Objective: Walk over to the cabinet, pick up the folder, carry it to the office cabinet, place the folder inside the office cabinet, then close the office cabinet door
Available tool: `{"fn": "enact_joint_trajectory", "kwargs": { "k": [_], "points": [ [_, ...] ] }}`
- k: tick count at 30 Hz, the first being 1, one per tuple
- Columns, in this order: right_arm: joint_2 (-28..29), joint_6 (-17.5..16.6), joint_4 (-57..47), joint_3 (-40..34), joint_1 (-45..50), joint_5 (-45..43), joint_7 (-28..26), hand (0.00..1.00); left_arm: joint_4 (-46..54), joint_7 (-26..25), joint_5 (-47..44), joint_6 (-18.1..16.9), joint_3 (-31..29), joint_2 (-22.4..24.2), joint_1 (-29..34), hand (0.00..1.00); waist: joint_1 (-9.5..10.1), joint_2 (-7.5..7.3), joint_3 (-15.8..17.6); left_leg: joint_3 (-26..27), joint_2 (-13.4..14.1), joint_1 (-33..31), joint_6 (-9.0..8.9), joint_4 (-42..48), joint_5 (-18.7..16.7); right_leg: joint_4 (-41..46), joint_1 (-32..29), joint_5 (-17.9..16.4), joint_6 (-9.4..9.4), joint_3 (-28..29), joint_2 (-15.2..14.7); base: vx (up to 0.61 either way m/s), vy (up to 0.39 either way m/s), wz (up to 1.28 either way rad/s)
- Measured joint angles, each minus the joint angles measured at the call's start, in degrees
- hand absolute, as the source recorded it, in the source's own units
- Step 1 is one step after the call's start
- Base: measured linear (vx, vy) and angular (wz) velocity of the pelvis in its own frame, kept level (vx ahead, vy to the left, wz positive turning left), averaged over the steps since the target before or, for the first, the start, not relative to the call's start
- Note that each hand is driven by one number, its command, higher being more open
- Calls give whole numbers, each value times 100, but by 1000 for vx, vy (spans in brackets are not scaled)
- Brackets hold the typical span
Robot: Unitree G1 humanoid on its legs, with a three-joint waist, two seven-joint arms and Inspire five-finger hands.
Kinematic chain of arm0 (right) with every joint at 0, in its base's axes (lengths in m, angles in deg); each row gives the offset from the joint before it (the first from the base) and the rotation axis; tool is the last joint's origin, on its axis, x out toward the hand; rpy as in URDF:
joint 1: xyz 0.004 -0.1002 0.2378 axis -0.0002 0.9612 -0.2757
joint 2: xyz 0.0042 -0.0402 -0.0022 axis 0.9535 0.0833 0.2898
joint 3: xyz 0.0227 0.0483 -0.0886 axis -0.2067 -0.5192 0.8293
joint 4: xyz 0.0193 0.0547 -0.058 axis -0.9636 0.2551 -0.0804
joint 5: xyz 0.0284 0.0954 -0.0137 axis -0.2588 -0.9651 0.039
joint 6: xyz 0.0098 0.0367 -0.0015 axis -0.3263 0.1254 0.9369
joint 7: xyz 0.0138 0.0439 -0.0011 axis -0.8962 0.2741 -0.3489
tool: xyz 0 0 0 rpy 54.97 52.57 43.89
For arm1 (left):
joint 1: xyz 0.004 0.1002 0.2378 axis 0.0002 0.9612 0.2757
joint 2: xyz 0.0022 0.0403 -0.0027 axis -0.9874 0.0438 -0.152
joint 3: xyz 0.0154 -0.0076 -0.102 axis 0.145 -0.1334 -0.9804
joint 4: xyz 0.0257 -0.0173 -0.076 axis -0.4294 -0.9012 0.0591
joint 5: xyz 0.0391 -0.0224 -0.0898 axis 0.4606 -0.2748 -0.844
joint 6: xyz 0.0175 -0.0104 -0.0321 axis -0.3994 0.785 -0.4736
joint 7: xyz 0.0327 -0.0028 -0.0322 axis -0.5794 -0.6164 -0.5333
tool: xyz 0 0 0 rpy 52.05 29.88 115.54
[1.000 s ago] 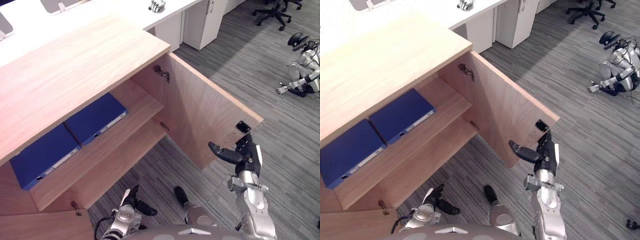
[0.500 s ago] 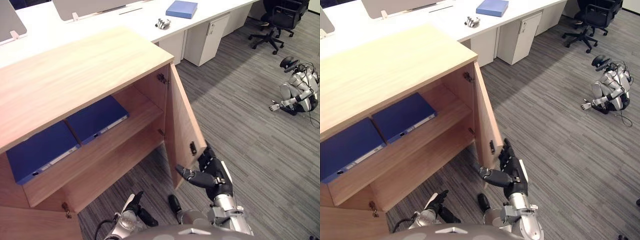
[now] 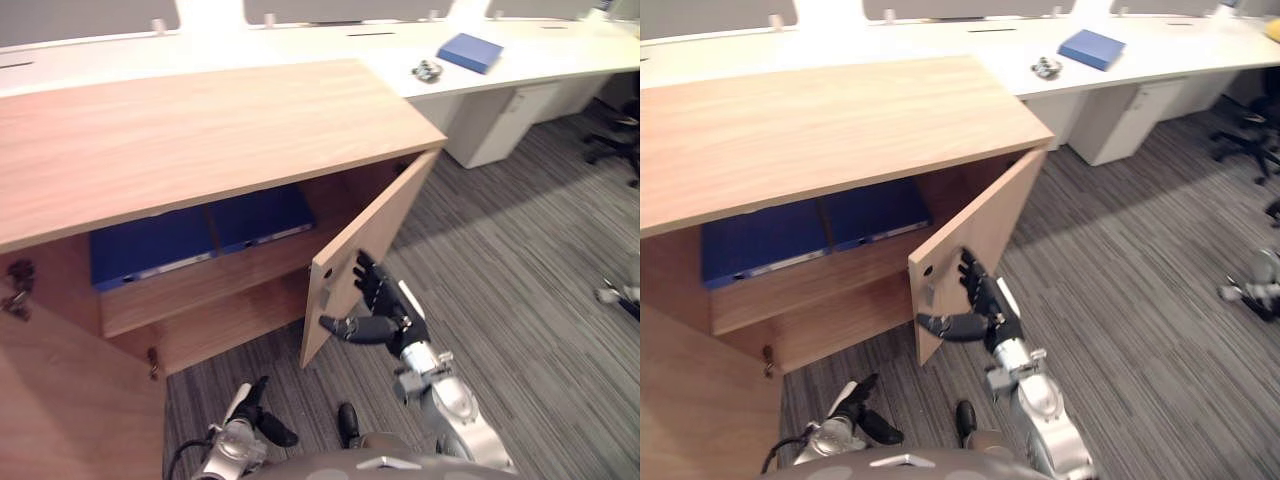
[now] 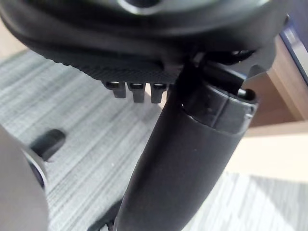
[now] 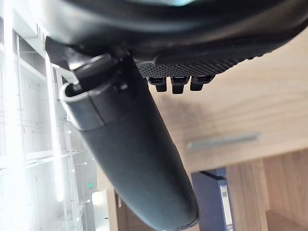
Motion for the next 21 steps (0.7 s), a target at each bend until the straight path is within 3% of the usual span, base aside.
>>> {"fn": "enact_joint_trajectory", "kwargs": {
  "k": [5, 9, 21],
  "points": [
    [26, -62, 703, -131, -478, -9, 121, 100, 18, -162, -229, 208, -246, -294, 1, 100, 74, 158, 104, -423, -14, -149, 20, -86, 66, -28, 85, -83, 0, -436, -100, 93, 14, 42],
    [-25, 21, 1289, -308, -895, -5, 273, 100, 67, -226, -550, 193, -422, -121, 27, 100, 211, 192, 123, -681, -59, -190, 40, -88, 80, -75, 214, -118, 36, -739, -153, 33, 11, 37],
    [294, 232, 2618, -835, -1348, 457, 572, 100, 84, -234, -893, 196, -447, 45, 164, 100, 265, 321, 204, -1123, -165, -323, 116, -296, 325, -66, 211, -184, 36, -1169, -272, 4, 13, 20]
  ]
}}
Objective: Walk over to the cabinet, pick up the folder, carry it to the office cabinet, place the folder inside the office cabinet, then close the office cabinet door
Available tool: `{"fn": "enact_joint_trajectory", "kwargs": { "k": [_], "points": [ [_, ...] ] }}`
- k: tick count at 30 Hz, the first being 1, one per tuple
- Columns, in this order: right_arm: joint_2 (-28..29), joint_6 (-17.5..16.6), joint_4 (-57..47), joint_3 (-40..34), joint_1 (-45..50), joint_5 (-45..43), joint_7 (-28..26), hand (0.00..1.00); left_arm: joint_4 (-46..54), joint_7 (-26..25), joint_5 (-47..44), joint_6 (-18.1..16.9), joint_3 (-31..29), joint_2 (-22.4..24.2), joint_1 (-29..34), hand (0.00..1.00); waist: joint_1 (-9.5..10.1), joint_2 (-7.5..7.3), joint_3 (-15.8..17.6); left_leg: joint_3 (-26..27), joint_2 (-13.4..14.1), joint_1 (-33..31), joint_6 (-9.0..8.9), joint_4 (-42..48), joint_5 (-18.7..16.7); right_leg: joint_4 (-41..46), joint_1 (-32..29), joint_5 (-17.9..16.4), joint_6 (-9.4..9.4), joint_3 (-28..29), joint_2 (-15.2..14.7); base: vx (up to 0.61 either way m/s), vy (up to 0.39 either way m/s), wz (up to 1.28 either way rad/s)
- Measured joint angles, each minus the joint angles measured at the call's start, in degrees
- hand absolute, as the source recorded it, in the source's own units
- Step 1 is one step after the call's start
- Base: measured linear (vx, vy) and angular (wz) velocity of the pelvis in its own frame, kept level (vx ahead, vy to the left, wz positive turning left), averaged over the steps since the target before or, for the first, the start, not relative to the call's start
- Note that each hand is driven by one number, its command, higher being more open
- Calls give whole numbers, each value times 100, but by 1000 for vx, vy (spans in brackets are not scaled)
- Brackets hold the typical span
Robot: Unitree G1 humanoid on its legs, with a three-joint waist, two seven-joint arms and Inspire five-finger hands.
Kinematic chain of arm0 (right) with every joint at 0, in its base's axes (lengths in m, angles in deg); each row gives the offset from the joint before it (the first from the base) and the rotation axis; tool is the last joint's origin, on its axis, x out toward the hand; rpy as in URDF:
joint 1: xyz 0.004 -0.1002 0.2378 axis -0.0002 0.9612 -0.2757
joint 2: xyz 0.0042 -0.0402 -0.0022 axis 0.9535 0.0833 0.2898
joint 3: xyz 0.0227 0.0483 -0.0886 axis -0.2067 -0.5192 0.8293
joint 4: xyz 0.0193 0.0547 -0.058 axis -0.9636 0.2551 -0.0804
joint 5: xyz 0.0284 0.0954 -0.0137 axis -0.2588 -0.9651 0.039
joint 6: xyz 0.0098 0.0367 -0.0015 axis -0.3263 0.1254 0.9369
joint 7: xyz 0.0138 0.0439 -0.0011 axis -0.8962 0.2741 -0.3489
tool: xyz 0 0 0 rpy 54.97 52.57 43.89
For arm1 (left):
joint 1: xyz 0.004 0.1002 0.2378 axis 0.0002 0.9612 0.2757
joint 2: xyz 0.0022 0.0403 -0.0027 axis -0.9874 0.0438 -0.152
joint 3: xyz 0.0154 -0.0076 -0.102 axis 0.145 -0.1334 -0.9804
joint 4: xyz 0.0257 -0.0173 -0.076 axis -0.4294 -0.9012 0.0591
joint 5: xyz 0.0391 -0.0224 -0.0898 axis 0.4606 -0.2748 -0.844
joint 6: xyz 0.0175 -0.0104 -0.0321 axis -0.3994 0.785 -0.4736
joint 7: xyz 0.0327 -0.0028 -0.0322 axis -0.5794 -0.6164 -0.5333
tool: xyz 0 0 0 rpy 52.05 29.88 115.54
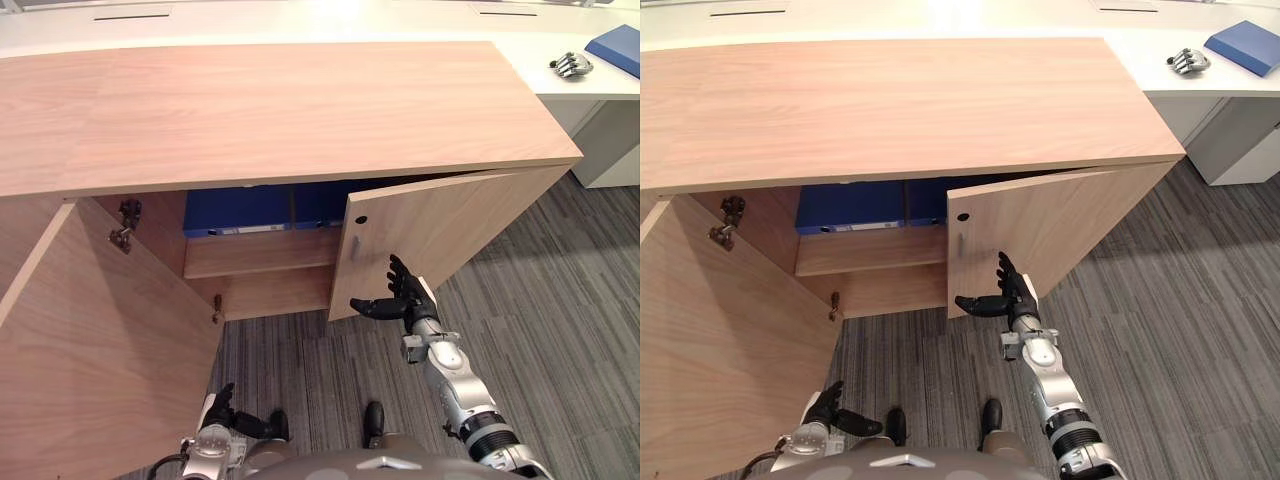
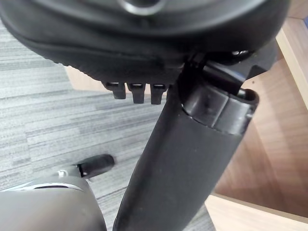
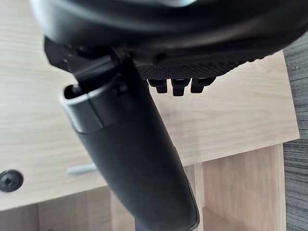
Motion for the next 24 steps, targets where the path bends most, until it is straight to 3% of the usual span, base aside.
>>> {"fn": "enact_joint_trajectory", "kwargs": {
  "k": [4, 11, 18, 24],
  "points": [
    [179, -1, 95, -456, 408, 268, 96, 100, 85, -32, -1, 1, 15, 113, -89, 100, -11, 4, -9, -25, -4, 6, 0, -1, 0, -7, 26, -13, 6, -35, -6, 32, 11, 3],
    [361, 154, 1137, -802, 1004, 926, 178, 100, 97, -28, -2, 1, 76, 375, -221, 100, -88, 4, -39, -32, -1, 148, -2, -2, -2, -61, 199, -14, 6, -57, -1, 0, 0, 0],
    [417, 249, 2580, -1242, 1098, 1337, 173, 100, 64, -12, -2, 11, 134, 350, -100, 100, -98, 2, -157, 14, -5, 217, -2, -7, 1, -32, 227, -13, 7, -10, -4, 1, 8, -3],
    [426, 271, 3006, -1430, 945, 1341, 181, 100, -149, 33, -4, 8, 131, 340, -112, 100, -110, -16, -220, 107, -7, 432, -12, -37, -14, -27, 406, -22, 24, 98, -2, -21, 10, -7]
  ]
}}
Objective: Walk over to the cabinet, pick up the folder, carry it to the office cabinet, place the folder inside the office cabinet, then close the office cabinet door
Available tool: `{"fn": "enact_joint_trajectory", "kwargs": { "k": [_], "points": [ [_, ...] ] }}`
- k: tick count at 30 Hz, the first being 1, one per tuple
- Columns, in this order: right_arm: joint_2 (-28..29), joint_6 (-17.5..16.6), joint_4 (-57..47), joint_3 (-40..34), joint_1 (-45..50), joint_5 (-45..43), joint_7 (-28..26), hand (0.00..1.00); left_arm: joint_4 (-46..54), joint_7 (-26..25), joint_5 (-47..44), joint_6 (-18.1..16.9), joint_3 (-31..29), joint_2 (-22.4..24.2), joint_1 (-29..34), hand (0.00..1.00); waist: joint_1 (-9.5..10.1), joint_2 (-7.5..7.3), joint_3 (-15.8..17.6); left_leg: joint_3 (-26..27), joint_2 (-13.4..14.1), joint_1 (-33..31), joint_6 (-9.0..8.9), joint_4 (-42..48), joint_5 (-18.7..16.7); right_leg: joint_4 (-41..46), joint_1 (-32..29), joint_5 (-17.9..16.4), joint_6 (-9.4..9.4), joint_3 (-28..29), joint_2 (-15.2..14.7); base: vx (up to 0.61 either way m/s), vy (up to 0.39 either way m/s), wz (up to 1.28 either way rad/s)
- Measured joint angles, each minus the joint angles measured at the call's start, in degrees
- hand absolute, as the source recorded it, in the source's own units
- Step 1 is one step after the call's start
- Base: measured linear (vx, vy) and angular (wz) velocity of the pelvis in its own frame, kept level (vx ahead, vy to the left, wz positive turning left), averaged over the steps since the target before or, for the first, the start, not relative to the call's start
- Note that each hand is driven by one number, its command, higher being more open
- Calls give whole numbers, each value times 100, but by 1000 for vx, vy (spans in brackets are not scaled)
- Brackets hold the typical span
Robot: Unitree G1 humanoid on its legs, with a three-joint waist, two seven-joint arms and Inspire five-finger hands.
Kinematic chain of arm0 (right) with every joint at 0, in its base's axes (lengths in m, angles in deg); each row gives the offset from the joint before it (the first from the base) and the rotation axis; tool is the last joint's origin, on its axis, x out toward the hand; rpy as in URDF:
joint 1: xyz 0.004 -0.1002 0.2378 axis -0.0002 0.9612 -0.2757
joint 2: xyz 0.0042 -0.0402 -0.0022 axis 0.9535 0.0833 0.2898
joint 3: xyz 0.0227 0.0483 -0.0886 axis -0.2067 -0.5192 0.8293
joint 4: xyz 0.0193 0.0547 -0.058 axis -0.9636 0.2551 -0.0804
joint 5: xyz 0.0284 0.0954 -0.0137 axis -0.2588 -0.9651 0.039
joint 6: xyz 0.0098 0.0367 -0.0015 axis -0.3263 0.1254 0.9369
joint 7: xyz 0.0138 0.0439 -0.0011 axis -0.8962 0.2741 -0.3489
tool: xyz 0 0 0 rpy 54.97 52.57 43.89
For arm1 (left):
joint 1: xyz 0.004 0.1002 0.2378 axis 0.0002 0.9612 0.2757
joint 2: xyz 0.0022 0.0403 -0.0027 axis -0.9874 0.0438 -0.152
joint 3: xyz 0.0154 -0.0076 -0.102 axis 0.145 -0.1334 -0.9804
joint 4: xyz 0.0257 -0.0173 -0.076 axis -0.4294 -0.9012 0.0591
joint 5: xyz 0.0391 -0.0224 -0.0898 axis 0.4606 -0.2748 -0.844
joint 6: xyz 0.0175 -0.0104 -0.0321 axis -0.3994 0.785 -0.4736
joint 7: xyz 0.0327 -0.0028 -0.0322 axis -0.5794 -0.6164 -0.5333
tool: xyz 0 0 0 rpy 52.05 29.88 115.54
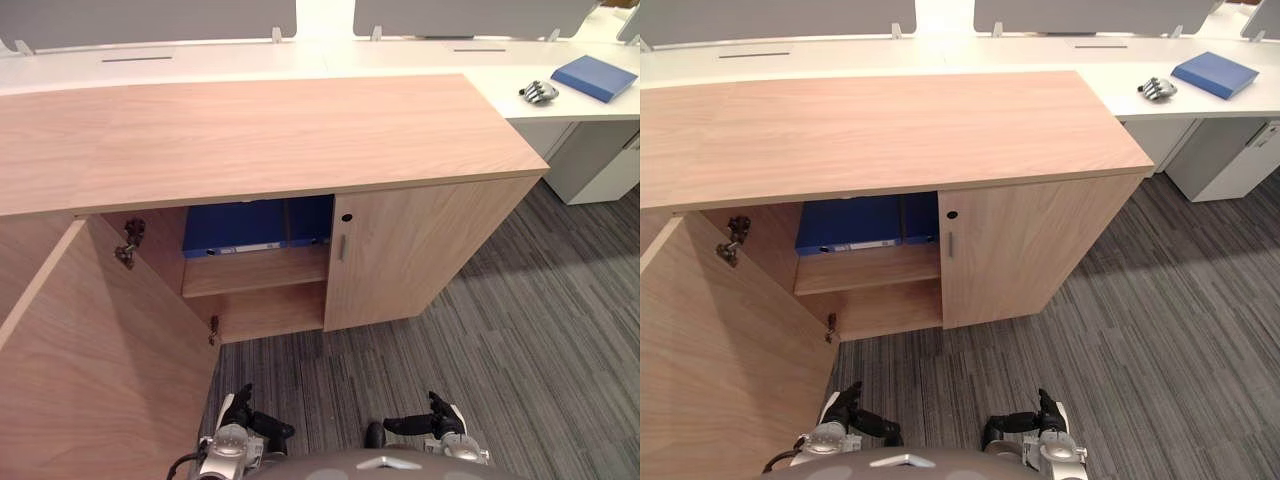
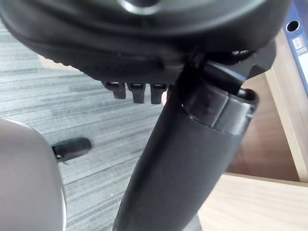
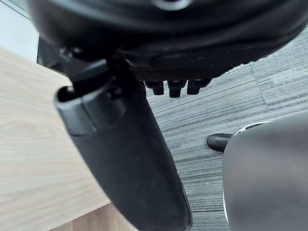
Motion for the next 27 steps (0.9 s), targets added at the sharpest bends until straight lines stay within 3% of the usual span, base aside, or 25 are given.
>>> {"fn": "enact_joint_trajectory", "kwargs": {
  "k": [8, 11, 15, 18, 21, 27],
  "points": [
    [0, 130, 198, -229, -165, 1, 3, 100, -131, 17, -61, 2, -17, -2, -21, 100, -26, 12, -10, 347, -4, 205, -19, -1, -107, 74, -21, -6, 24, 342, 28, -8, 9, -23],
    [-2, 134, 255, -228, -239, 6, 1, 100, -141, 73, -51, 2, -10, -8, -44, 100, -53, -18, 9, 279, -11, 116, -16, 2, -109, 512, -272, -247, 55, 332, -9, 13, -7, 10],
    [-13, 146, 359, -238, -322, 0, 5, 100, -141, 81, -55, 2, -13, -20, -73, 100, -56, -21, 20, -146, -76, -61, 2, 2, -95, 1007, -445, -621, 91, 8, -157, 47, -11, 55],
    [-19, 144, 421, -230, -355, 2, 9, 100, -140, 48, -237, 1, -108, -57, -85, 100, 47, 2, 29, -590, -114, -185, 31, 0, -56, 1202, -378, -875, 75, -298, -236, 96, -24, 75],
    [-6, 148, 468, -225, -493, 2, 4, 100, -136, -32, -410, -2, -214, -62, -48, 100, 82, 61, 75, -880, -118, -304, -32, 24, 32, 1108, -239, -922, 15, -384, -228, 102, -17, 65],
    [14, 100, 521, -229, -769, -5, 63, 100, -107, -137, -747, -18, -373, -18, -102, 100, 83, 25, 297, -1344, -118, -507, -143, 35, 318, 858, 120, -979, -79, -828, -179, 47, -33, 74]
  ]
}}
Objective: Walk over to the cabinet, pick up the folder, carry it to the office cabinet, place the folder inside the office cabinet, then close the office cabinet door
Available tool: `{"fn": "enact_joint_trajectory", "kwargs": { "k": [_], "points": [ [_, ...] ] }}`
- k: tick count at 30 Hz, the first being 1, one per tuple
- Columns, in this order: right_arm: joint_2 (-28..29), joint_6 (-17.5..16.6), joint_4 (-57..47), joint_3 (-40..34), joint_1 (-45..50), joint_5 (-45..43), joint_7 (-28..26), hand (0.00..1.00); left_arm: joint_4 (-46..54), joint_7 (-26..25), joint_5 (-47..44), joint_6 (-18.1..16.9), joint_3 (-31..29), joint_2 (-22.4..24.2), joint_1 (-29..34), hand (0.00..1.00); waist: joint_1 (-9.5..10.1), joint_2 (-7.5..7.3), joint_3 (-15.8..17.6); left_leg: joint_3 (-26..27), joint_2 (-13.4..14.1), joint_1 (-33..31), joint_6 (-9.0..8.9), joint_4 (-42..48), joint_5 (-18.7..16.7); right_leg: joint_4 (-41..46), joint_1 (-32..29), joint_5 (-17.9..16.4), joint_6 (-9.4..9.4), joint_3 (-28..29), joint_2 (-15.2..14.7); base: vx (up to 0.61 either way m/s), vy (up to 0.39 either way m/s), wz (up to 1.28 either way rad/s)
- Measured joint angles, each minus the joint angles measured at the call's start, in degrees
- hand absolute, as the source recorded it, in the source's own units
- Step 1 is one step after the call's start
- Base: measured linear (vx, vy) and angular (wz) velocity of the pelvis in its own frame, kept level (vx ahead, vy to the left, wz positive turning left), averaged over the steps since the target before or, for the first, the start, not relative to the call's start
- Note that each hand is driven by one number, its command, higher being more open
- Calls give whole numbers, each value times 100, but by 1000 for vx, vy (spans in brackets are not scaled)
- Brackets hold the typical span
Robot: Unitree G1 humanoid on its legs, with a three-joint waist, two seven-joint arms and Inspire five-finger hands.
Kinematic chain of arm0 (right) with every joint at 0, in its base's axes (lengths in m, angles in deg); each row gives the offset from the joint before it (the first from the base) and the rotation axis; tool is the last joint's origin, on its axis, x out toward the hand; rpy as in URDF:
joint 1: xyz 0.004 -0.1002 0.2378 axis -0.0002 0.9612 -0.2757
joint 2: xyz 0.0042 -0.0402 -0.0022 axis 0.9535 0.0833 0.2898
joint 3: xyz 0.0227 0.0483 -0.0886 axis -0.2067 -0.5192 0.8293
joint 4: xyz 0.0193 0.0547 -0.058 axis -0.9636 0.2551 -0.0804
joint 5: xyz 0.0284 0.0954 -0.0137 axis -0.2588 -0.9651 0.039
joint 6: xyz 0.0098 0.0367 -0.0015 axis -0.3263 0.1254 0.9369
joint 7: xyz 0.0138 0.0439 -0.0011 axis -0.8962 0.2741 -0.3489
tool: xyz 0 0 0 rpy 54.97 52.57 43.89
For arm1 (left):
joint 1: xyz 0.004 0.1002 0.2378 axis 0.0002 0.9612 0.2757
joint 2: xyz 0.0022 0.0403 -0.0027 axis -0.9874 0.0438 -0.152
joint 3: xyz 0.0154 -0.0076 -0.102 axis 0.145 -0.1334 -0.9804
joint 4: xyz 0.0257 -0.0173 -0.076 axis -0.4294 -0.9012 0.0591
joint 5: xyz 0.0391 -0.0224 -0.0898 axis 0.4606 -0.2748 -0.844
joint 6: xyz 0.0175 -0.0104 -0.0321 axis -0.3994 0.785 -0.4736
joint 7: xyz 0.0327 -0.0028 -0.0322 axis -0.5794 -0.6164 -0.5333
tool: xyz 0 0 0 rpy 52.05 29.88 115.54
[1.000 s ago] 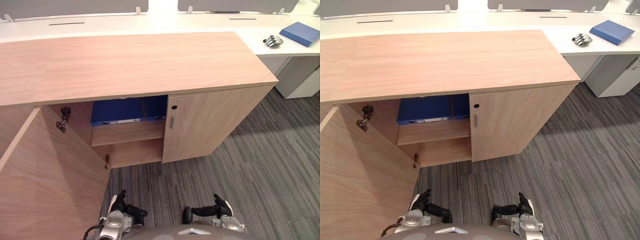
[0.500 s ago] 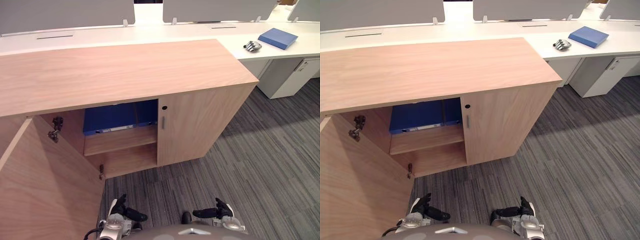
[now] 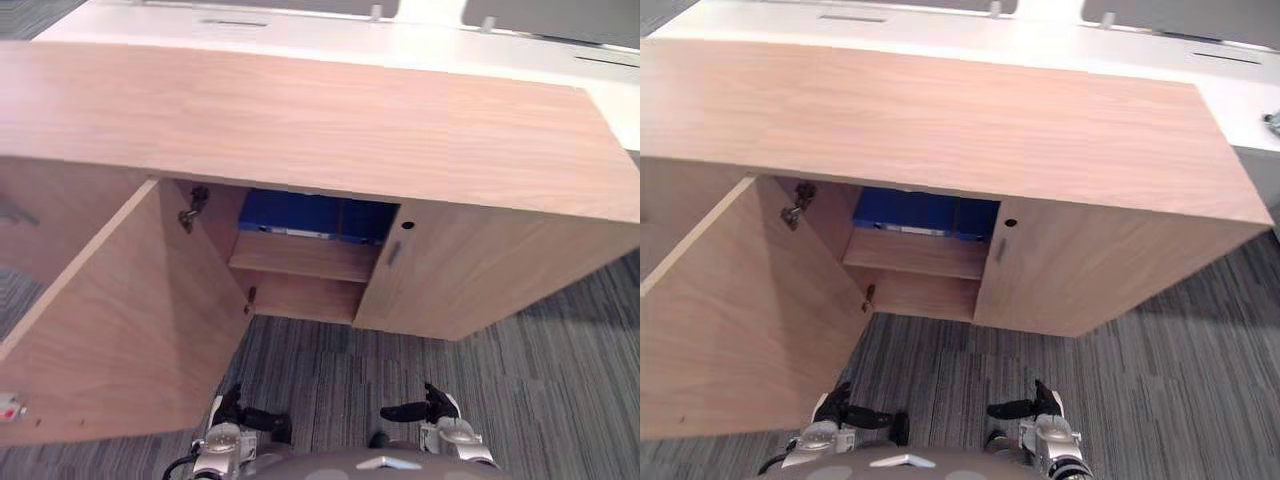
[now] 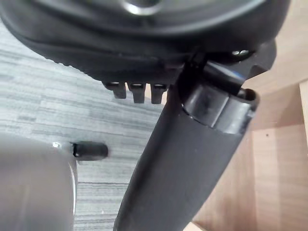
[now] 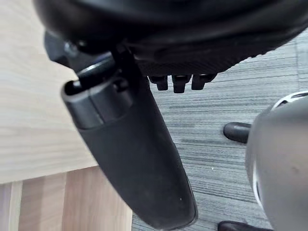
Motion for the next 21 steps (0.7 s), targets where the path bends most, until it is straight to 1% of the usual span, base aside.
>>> {"fn": "enact_joint_trajectory", "kwargs": {
  "k": [2, 4, 5, 7, 10, 12, 14, 16, 19, 21],
  "points": [
    [-18, -32, -5, -16, -78, -3, 74, 100, 1, -20, -218, 1, -189, 84, -6, 100, -4, 19, 61, 61, -8, -110, 34, 0, 88, 8, -9, -43, -7, -144, -6, -58, -20, 54],
    [-9, -30, -5, -109, -109, -3, 112, 100, -1, -63, -417, 3, -316, 124, 14, 100, -4, 63, 110, 323, -17, -143, 106, -3, 137, 135, 12, -187, 14, -291, -37, -105, 1, 46],
    [4, -30, -9, -241, -96, -3, 137, 100, -1, -83, -509, 2, -415, 163, 20, 100, -15, 82, 144, 386, -26, -100, 236, -18, 113, 203, 61, -287, 65, -372, -63, -102, 5, 37],
    [-4, -26, -36, -244, 37, -2, 187, 100, -1, -123, -723, -12, -556, 203, 31, 100, -11, 119, 156, 455, -30, -67, 343, -38, 44, 178, 193, -331, 109, -422, -65, -78, -1, 32],
    [-5, 26, -61, -244, 208, -1, 191, 100, -3, -186, -1075, -24, -743, 236, 120, 100, -32, 172, 177, 476, -66, 24, 316, -41, -8, 54, 413, -372, 172, -412, -62, -11, 0, 24],
    [-1, 36, -61, -265, 229, 0, 201, 100, -2, -226, -1183, -33, -890, 251, 192, 100, -25, 174, 172, 444, -103, 58, 254, -40, 36, 22, 487, -376, 177, -430, -85, 61, -2, 16],
    [-2, 39, -50, -263, 225, 7, 218, 100, 40, -283, -1330, -44, -1089, 254, 222, 100, -25, 147, 161, 304, -176, 107, 209, -33, 73, -36, 638, -347, 183, -584, -121, 132, -18, 36],
    [0, 44, -39, -259, 215, 9, 219, 100, 209, -363, -1448, -48, -1259, 253, 299, 100, -14, 120, 146, 280, -223, 145, 175, -8, 96, -110, 809, -347, 179, -635, -127, 100, -13, 46],
    [-1, 38, 34, -224, 77, 12, 228, 100, 599, -554, -1626, -120, -1660, 231, 451, 100, 15, 89, 135, 248, -234, 244, 147, -8, 116, -153, 1018, -357, 136, -639, -96, 80, -11, 35],
    [-1, 24, 48, -213, -54, 13, 232, 100, 805, -686, -1740, -166, -1817, 175, 511, 100, 24, 89, 135, 223, -225, 260, 130, -10, 148, -153, 1065, -359, 126, -644, -74, 11, -17, 18]
  ]
}}
